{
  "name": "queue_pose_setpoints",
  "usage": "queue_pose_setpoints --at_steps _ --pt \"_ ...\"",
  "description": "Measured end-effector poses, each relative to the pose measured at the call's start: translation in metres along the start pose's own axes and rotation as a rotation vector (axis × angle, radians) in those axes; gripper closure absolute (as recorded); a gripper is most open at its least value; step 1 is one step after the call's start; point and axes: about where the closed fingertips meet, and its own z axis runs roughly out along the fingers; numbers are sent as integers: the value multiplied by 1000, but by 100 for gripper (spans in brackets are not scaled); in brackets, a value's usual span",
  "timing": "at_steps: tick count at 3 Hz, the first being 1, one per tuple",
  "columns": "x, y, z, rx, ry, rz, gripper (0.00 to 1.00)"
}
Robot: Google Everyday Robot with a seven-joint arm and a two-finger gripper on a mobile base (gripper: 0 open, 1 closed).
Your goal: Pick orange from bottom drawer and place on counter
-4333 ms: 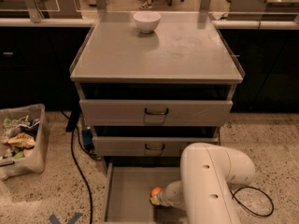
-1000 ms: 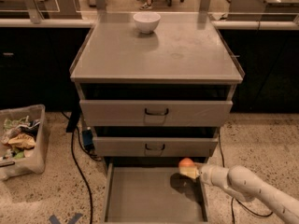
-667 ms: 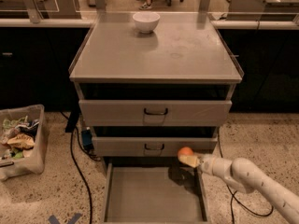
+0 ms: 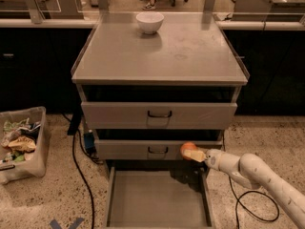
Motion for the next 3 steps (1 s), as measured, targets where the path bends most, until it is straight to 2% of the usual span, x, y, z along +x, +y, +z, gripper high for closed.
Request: queue_pose_setpoints --at_steps 1,2,3 --pt "8 22 -19 -43 47 52 100" --pt "7 57 -45 -95 90 105 100" --pt "-17 75 -54 -149 48 98 100"
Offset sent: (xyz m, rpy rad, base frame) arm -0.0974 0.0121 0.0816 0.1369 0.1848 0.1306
